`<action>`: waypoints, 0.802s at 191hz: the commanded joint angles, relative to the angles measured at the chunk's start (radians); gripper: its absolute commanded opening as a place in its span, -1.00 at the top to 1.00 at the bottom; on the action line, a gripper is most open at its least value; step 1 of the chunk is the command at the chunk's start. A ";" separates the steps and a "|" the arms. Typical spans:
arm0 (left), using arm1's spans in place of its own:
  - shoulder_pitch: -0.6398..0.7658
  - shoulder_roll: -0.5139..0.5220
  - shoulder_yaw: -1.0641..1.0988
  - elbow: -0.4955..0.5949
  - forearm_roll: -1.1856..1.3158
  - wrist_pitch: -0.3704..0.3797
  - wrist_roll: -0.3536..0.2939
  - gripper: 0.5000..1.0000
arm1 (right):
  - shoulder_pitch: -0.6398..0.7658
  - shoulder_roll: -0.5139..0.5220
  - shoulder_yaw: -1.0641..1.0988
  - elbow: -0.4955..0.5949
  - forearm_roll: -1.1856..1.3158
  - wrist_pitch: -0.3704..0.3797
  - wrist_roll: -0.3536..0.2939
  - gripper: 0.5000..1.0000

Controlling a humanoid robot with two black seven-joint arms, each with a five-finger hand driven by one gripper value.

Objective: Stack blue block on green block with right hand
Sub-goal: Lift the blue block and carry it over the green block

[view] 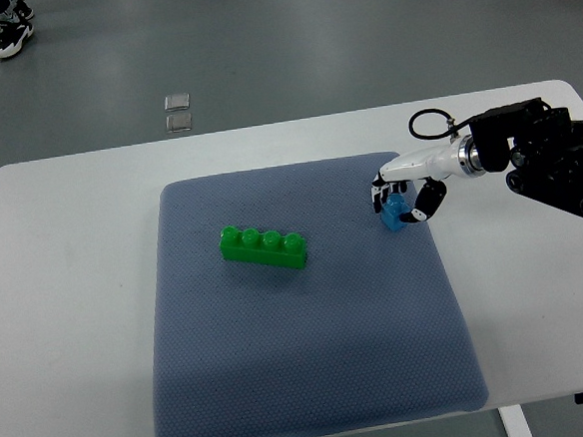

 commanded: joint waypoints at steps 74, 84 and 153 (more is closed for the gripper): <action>0.000 0.000 0.000 0.000 0.000 0.000 0.000 -1.00 | 0.007 -0.003 0.002 0.000 0.000 0.001 0.000 0.69; 0.000 0.000 0.001 0.000 0.000 0.000 0.000 -1.00 | 0.012 -0.005 0.004 0.002 0.000 0.001 0.000 0.69; 0.000 0.000 0.000 0.000 0.000 0.000 0.000 -1.00 | 0.072 0.005 0.007 0.011 -0.002 0.000 0.000 0.68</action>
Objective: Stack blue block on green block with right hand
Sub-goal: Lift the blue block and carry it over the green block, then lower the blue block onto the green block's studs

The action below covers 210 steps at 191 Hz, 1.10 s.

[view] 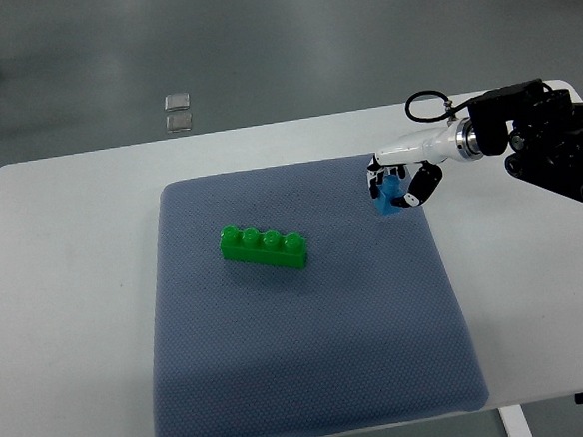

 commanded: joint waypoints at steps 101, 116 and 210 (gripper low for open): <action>0.000 0.000 0.000 0.000 0.000 0.000 0.000 -1.00 | 0.146 0.145 0.014 0.109 -0.032 -0.058 0.014 0.68; 0.000 0.000 0.001 0.000 0.000 0.000 0.000 -1.00 | 0.147 0.166 0.014 0.114 -0.035 -0.076 0.028 0.68; 0.000 0.000 0.001 0.000 0.000 0.000 0.000 -1.00 | 0.093 0.223 0.006 0.122 -0.141 -0.170 0.074 0.68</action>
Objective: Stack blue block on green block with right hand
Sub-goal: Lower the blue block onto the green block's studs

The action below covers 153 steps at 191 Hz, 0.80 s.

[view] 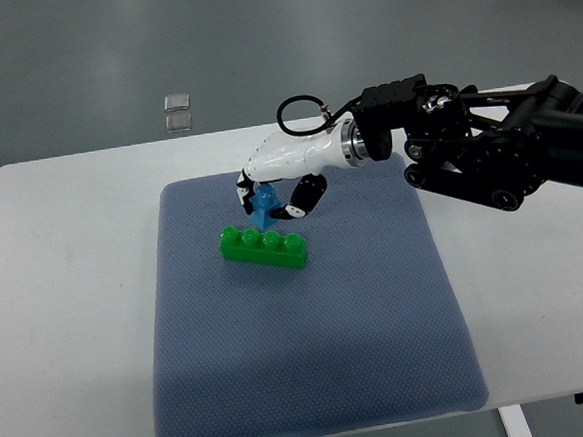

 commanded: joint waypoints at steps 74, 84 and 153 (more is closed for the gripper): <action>0.000 0.000 -0.001 0.000 0.000 0.000 0.000 -1.00 | -0.059 0.032 -0.010 -0.041 -0.073 -0.034 0.001 0.68; 0.000 0.000 0.000 0.000 0.000 0.000 0.000 -1.00 | -0.059 0.034 -0.011 -0.049 -0.075 -0.038 0.001 0.68; 0.000 0.000 -0.001 0.000 0.000 0.000 0.000 -1.00 | -0.059 0.040 -0.013 -0.052 -0.081 -0.037 0.001 0.67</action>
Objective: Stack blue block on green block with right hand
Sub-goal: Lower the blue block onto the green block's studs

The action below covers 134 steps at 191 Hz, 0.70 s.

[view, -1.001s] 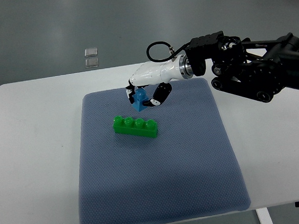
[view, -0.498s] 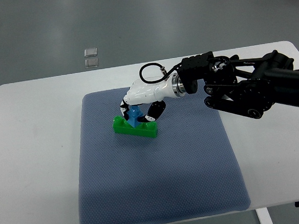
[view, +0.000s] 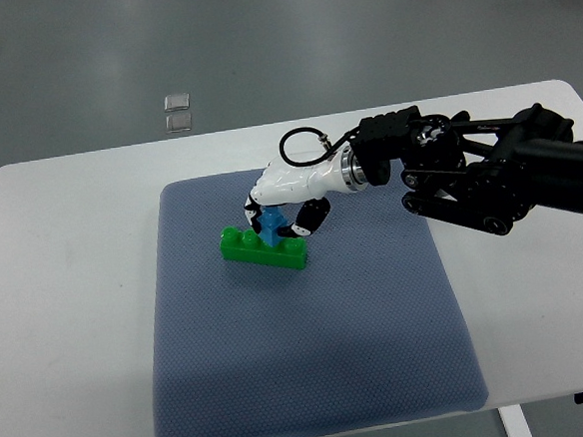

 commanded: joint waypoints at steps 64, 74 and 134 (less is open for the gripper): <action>0.000 0.000 0.000 0.000 0.000 0.000 0.000 -1.00 | -0.003 0.010 -0.003 -0.006 -0.008 -0.006 -0.002 0.67; 0.000 0.000 0.000 0.000 0.000 0.000 0.000 -1.00 | -0.005 0.010 -0.003 -0.009 -0.017 -0.011 -0.002 0.67; 0.000 0.000 0.000 0.000 0.000 0.000 0.000 -1.00 | -0.014 0.010 -0.004 -0.019 -0.045 -0.023 0.000 0.67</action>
